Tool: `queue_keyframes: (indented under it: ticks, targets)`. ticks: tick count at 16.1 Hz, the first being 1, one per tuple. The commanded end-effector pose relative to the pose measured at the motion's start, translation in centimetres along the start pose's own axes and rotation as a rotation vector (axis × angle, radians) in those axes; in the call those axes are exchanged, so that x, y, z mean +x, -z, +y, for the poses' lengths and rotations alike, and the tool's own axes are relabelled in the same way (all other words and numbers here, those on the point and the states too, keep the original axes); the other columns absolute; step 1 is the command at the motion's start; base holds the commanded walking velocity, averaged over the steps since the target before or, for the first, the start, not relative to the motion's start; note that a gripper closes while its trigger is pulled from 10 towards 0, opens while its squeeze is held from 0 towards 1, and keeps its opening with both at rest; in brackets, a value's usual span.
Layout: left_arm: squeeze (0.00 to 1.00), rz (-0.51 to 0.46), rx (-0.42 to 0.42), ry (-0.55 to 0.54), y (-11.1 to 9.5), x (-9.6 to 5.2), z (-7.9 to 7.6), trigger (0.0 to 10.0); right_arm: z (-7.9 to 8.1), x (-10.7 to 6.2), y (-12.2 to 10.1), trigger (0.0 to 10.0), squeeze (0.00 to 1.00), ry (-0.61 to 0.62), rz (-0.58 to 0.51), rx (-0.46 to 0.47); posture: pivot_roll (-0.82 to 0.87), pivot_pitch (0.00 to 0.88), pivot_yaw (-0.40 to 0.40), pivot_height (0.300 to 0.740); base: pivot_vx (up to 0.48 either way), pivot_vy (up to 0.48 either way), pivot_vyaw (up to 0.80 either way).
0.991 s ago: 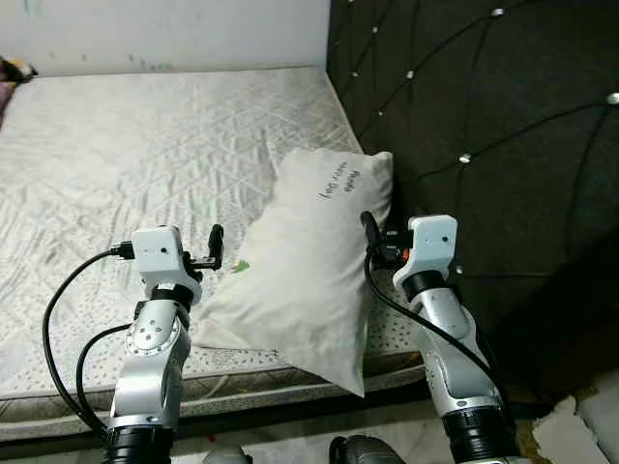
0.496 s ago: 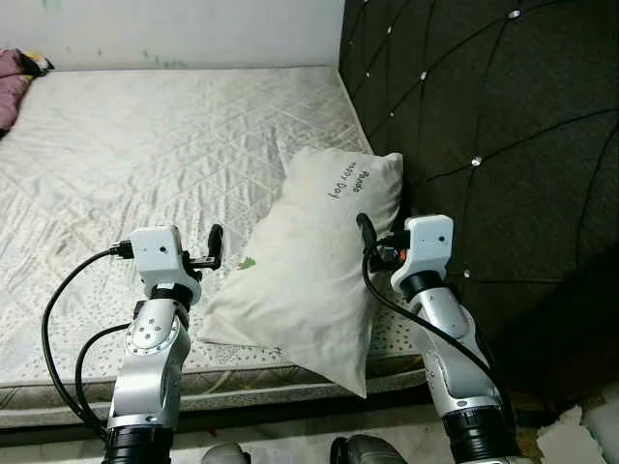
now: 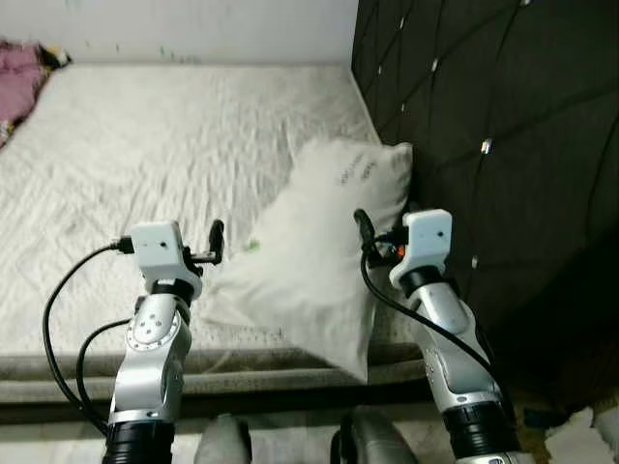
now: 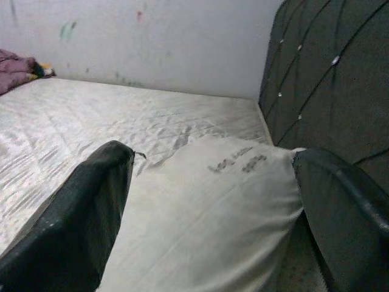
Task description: Clean up the room
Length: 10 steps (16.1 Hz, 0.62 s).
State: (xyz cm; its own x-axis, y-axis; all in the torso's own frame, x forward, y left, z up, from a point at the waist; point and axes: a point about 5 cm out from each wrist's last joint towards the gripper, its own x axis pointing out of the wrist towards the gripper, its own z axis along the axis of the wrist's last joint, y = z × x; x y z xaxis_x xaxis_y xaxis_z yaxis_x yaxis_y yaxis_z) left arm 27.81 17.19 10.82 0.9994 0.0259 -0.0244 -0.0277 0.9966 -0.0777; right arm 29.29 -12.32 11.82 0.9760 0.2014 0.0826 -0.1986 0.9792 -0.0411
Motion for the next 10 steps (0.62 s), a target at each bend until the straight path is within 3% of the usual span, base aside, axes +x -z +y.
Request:
queue_keyframes:
  ticks: [1, 10]
  targets:
    - [0.0, 0.008, 0.001, -0.026, 0.06, 0.03, 0.34, 10.0, 0.0, 0.11, -0.34, 10.0, 0.0, -0.003, -0.008, 0.002, 0.04, 0.016, 0.004, 0.631, 0.0, 0.0, 0.0]
    - [0.0, 0.014, -0.041, -0.106, 0.13, 0.02, 1.33, 10.0, 0.12, 0.36, -0.33, 10.0, 0.0, -0.026, -0.003, 0.002, 0.04, 0.02, -0.003, 0.631, 0.0, 0.0, 0.0]
